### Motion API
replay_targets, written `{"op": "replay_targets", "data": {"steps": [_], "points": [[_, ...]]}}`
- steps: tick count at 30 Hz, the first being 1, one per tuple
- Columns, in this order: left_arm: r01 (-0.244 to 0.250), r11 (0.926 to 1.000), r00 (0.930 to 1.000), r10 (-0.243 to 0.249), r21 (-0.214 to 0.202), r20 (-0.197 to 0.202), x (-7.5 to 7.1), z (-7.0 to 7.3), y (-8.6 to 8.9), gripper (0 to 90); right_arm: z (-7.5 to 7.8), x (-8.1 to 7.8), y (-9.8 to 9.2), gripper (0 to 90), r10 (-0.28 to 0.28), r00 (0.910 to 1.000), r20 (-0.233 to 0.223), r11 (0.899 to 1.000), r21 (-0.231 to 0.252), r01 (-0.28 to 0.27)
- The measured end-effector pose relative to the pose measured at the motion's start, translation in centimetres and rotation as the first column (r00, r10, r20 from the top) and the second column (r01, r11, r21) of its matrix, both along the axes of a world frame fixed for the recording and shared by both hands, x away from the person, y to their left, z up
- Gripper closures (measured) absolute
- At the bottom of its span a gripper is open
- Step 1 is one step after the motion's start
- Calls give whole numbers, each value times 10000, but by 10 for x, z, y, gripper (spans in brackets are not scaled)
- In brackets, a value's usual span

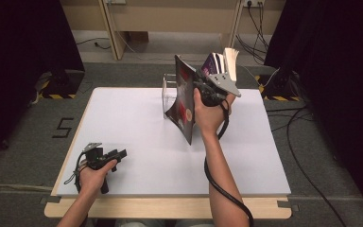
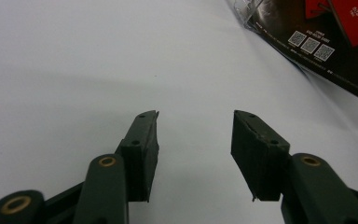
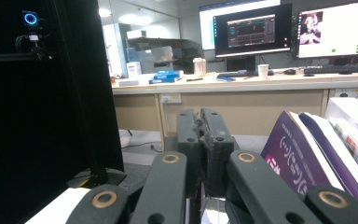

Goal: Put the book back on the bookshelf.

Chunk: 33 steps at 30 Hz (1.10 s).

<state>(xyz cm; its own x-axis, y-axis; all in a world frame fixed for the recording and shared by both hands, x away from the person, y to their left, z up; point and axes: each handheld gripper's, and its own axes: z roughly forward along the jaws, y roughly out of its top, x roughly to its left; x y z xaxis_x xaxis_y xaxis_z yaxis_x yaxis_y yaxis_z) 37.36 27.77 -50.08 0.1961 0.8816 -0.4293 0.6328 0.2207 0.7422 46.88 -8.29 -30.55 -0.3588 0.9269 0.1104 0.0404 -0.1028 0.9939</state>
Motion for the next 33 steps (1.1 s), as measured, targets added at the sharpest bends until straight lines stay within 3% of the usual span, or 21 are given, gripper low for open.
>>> {"op": "replay_targets", "data": {"steps": [13, 16, 17, 22, 26, 33], "points": [[12, 10000, 10000, -12, 21, 35, -1, 1, -1, 504, -5, -21, -13, 847, 395, 9990, -206, 9986, 361, -388], [29, 10000, 10000, -29, 41, 59, -1, 2, -1, 504, -8, -21, -14, 771, 705, 9957, -595, 9972, 282, -689], [30, 10000, 10000, -30, 37, 53, -1, 2, -1, 504, -11, -20, -14, 753, 720, 9944, -776, 9974, 24, -721], [48, 10000, 10000, -49, 12, 29, -1, 1, -3, 504, -28, -9, -10, 719, 1150, 9775, -1766, 9919, -321, -1225], [23, 10000, 10000, -23, 30, 57, -1, 1, -2, 505, -30, 6, -4, 711, 1335, 9606, -2439, 9862, -630, -1530], [64, 10000, 10000, -64, 43, 57, -1, 1, 0, 504, -26, 19, 5, 794, 988, 9446, -3130, 9872, -888, -1327]]}}
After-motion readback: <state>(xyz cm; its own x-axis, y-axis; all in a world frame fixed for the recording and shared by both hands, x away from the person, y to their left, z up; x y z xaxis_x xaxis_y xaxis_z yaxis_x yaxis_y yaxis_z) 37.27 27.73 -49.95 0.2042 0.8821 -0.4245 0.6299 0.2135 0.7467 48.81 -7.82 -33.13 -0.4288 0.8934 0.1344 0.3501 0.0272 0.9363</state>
